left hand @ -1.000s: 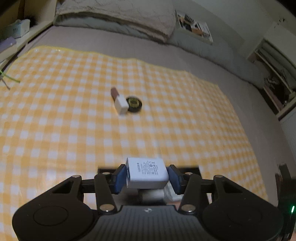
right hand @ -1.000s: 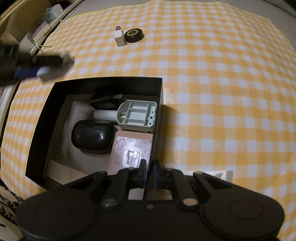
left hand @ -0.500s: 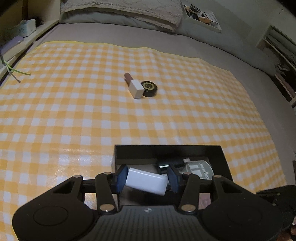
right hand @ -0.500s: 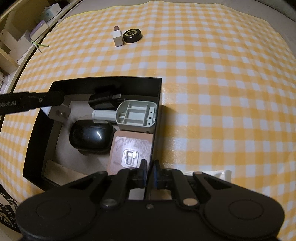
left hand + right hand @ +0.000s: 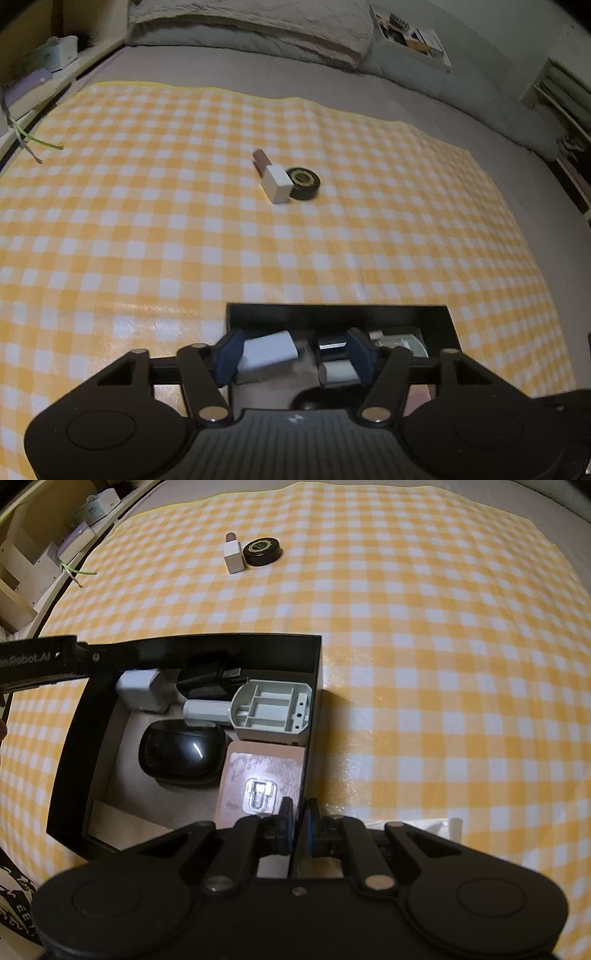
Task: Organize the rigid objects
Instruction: 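Carry the white charger plug with the left tool into the box and release, then reach the left tool to the white-capped brown tube and grasp it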
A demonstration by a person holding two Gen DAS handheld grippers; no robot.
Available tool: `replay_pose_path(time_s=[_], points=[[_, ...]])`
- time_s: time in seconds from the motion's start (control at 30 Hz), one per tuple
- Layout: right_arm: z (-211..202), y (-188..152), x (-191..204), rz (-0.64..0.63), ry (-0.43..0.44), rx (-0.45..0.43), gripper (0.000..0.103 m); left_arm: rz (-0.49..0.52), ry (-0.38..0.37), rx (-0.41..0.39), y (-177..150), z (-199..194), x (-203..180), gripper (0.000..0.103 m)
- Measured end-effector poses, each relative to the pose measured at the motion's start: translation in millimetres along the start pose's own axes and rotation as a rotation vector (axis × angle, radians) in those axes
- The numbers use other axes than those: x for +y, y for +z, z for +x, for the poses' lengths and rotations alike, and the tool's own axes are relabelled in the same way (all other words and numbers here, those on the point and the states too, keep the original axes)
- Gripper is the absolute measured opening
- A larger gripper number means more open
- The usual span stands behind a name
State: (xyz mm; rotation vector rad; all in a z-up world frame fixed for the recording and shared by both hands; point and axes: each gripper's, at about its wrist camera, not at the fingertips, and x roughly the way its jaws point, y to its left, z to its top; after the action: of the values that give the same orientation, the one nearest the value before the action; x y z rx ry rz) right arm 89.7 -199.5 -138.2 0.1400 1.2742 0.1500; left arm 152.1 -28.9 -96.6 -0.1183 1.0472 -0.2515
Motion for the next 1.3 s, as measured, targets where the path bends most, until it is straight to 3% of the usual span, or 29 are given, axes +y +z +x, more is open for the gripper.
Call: replay_pose_path(time_s=[0.3, 0.43, 0.73, 1.03, 1.3], points=[[0, 0, 0, 0.001, 0.0, 0.001, 0.008, 0.069, -0.016, 0.066, -12, 0, -11, 0.076], [0, 0, 0, 0.0, -0.001, 0.0, 0.008, 0.089, -0.024, 0.075, -15, -3, -13, 0.088], [0, 0, 0, 0.0, -0.001, 0.0, 0.008, 0.137, -0.031, 0.076, -20, -13, -19, 0.101], [0, 0, 0, 0.001, 0.0, 0.0, 0.008, 0.169, -0.03, 0.038, -21, -28, -21, 0.103], [-1, 0, 0, 0.004, 0.006, -0.002, 0.008, 0.205, 0.006, -0.11, 4, -49, -19, 0.103]])
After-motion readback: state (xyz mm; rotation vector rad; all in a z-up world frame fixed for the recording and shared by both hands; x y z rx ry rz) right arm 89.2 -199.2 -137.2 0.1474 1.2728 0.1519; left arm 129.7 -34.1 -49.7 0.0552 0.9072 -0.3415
